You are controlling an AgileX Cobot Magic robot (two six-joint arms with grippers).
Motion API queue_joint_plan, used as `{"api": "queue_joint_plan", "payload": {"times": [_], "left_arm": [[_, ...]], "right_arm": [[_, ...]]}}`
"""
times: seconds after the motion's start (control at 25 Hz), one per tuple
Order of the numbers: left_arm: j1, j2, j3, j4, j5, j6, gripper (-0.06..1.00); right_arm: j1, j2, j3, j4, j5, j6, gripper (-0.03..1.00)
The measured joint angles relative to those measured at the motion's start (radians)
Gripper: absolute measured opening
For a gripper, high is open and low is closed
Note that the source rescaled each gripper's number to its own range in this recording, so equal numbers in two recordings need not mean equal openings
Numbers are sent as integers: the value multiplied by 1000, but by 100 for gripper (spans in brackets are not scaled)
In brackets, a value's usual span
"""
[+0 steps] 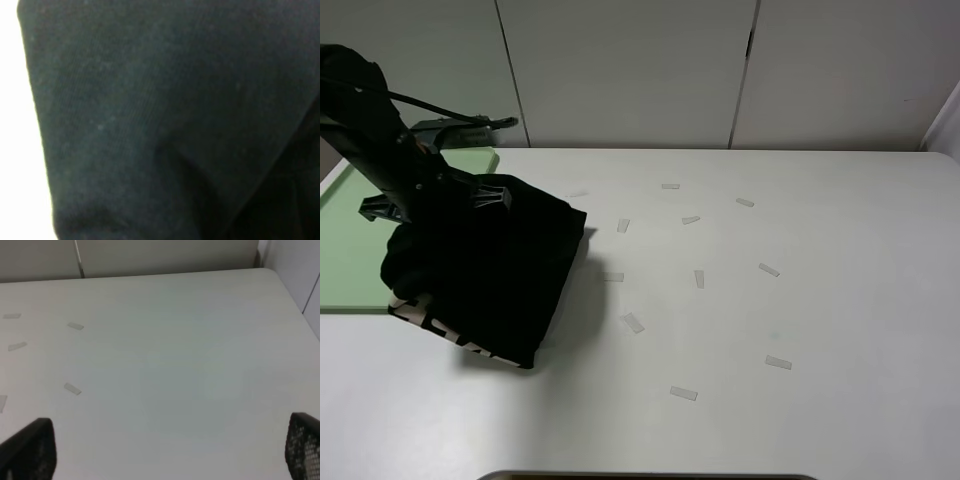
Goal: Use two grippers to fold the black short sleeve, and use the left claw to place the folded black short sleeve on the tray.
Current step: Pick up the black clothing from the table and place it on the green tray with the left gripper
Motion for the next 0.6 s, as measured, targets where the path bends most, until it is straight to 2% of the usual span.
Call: {"api": "queue_joint_plan", "payload": {"times": [0.6], "left_arm": [[285, -1, 0, 2, -27, 221, 24]], "right_arm": [[0, 0, 0, 0, 0, 0, 100]]}}
